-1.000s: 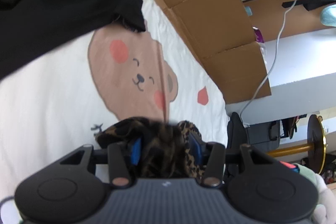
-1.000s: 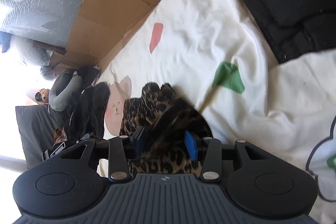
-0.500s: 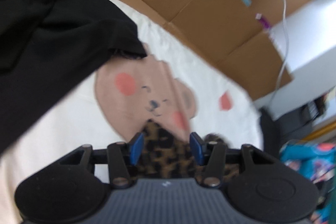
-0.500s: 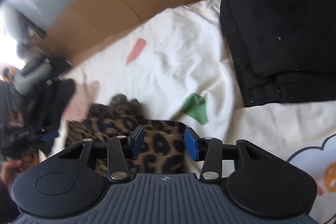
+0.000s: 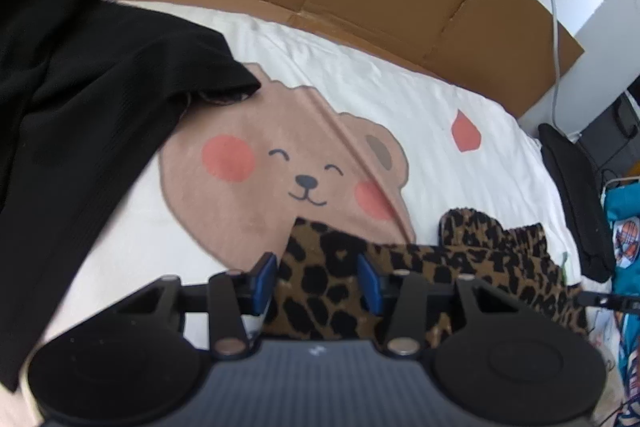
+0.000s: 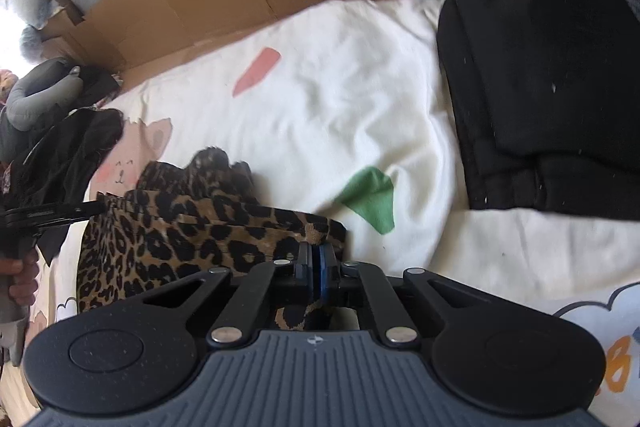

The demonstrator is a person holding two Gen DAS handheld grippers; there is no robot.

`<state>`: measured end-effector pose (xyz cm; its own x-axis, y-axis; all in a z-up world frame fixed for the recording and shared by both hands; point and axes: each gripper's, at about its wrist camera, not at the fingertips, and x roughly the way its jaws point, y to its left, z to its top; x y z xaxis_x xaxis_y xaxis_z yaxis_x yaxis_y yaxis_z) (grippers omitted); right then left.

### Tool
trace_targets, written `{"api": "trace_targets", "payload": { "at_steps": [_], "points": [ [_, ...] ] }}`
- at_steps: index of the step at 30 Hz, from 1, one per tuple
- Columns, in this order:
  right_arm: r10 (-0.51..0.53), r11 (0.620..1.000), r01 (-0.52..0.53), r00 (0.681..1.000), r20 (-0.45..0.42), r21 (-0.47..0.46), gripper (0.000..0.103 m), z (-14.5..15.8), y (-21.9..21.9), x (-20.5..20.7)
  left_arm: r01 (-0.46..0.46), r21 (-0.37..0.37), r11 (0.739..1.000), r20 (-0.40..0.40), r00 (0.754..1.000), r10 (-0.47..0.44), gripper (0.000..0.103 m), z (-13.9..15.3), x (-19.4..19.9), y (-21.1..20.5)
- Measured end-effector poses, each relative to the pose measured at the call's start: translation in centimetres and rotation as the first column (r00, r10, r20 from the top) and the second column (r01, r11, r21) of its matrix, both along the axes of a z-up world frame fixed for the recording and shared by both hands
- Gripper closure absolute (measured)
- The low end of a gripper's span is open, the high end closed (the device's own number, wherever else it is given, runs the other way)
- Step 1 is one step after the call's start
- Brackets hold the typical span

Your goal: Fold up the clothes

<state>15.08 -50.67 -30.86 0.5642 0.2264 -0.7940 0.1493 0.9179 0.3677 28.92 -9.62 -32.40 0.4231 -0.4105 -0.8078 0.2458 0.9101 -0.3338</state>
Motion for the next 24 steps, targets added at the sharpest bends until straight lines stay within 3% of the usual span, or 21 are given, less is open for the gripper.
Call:
{"api": "trace_targets", "payload": {
  "at_steps": [8,10,17,24],
  "points": [
    [-0.013,1.000,0.014,0.998,0.063,-0.015,0.102,1.7,0.1,0.2,0.005,0.037,0.999,0.012,1.000,-0.005,0.093,-0.9,0.3,-0.2],
    [-0.014,1.000,0.015,0.998,0.065,-0.018,0.102,1.7,0.1,0.4,-0.002,0.032,0.999,0.023,1.000,0.001,0.096,-0.7,0.0,-0.1],
    [-0.009,0.999,0.011,0.999,0.039,-0.050,0.102,-0.4,0.5,2.1,-0.028,0.033,0.999,0.078,0.997,0.026,0.097,0.3,0.2,0.1],
    [0.008,0.995,-0.007,1.000,0.014,-0.104,0.102,-2.4,1.5,3.1,-0.023,0.072,0.997,0.044,0.999,0.019,0.090,-0.7,0.3,-0.5]
  ]
}}
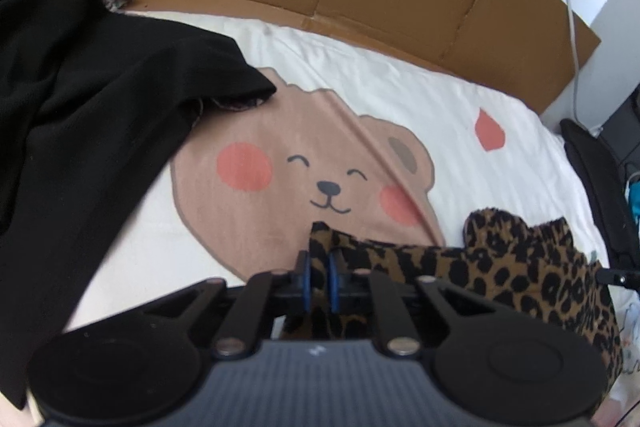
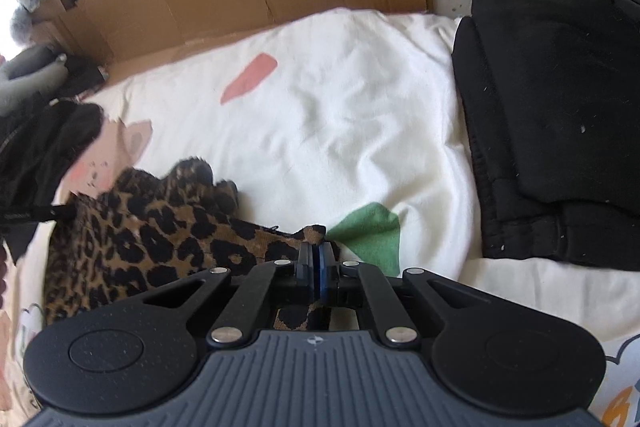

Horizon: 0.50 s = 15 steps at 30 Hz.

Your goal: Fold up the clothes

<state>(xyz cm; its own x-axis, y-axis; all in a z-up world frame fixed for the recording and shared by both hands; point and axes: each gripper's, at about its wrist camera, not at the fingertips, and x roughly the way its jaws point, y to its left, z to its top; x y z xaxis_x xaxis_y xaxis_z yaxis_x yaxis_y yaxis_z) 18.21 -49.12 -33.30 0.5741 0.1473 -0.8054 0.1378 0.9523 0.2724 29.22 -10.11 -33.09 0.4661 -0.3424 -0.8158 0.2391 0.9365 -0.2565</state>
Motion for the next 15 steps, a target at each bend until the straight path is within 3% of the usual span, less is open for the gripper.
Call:
{"api": "trace_targets", "payload": {
  "at_steps": [3,5,7,11,15],
  "points": [
    [-0.003,1.000,0.003,1.000,-0.017,-0.012,0.098,-0.5,0.3,0.1,0.006,0.028,1.000,0.014,1.000,-0.007,0.085,0.3,-0.2,-0.2],
    [-0.009,1.000,0.009,1.000,-0.029,-0.024,0.090,-0.6,0.3,0.1,0.007,0.034,0.999,0.017,1.000,-0.007,0.071,0.4,-0.4,-0.1],
    [-0.005,0.999,0.004,0.999,-0.034,-0.036,0.083,-0.7,0.4,0.2,0.003,0.032,0.999,0.014,1.000,-0.004,0.065,0.3,-0.7,0.0],
    [0.003,0.999,-0.006,0.999,-0.053,-0.054,0.073,-1.0,0.5,0.5,0.022,0.051,0.998,0.017,1.000,-0.023,0.063,0.0,-1.0,-0.2],
    [0.019,0.998,-0.023,0.998,-0.064,-0.057,0.073,-1.2,0.6,0.8,0.042,0.072,0.997,0.028,0.999,-0.044,0.056,0.0,-0.6,-0.7]
  ]
}}
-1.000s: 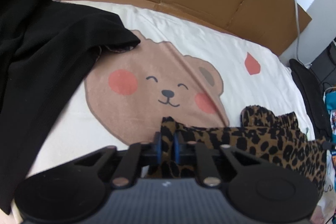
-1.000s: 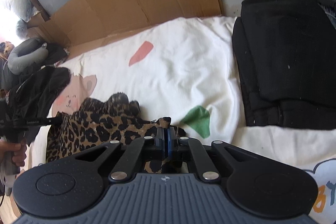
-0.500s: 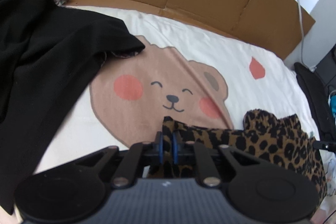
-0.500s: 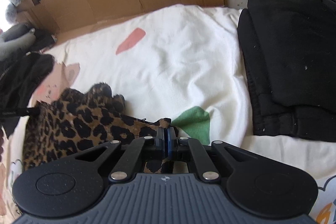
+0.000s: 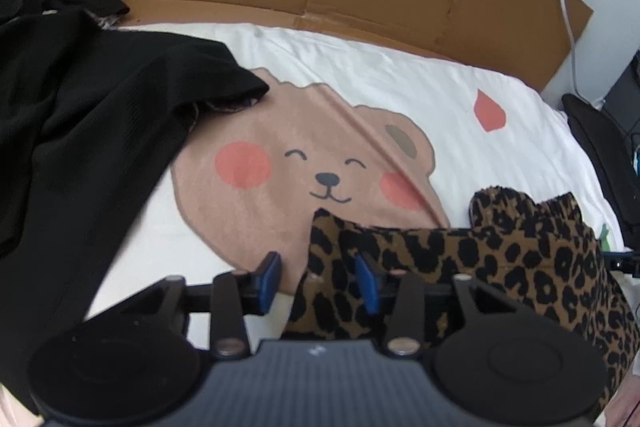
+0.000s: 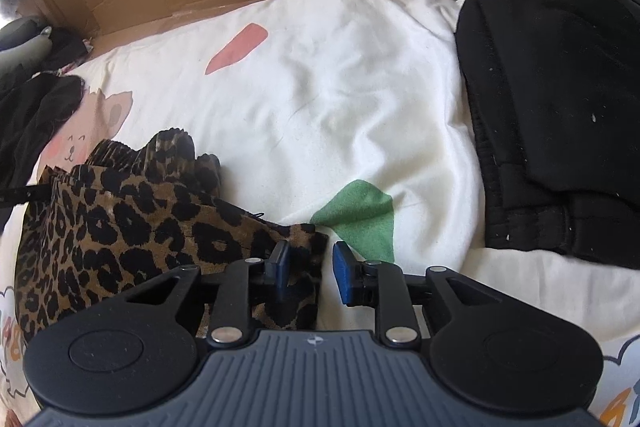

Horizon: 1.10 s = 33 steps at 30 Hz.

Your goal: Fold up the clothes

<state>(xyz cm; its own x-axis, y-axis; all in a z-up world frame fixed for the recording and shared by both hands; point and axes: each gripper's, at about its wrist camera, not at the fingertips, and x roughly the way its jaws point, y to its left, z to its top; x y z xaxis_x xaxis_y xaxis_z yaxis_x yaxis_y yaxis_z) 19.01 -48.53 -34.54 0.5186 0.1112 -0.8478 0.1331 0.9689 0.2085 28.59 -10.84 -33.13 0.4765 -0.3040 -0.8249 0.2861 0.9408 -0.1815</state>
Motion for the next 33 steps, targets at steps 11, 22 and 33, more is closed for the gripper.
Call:
{"api": "trace_targets", "payload": {
  "at_steps": [11,22,33],
  "points": [
    [0.072,0.997,-0.073,0.997,-0.007,-0.034,0.091,0.1,1.0,0.6,0.026,0.023,0.999,0.024,0.999,-0.026,0.054,-0.3,0.9,-0.7],
    [-0.011,1.000,0.011,0.996,0.091,-0.001,0.099,4.0,-0.7,-1.6,0.091,0.024,0.996,0.001,0.996,-0.091,0.094,-0.5,0.5,-1.8],
    [-0.083,0.996,0.076,0.983,0.167,0.046,0.102,8.3,-1.1,-3.5,-0.021,-0.081,0.997,0.098,0.995,0.029,0.096,4.6,-1.3,0.5]
  ]
}}
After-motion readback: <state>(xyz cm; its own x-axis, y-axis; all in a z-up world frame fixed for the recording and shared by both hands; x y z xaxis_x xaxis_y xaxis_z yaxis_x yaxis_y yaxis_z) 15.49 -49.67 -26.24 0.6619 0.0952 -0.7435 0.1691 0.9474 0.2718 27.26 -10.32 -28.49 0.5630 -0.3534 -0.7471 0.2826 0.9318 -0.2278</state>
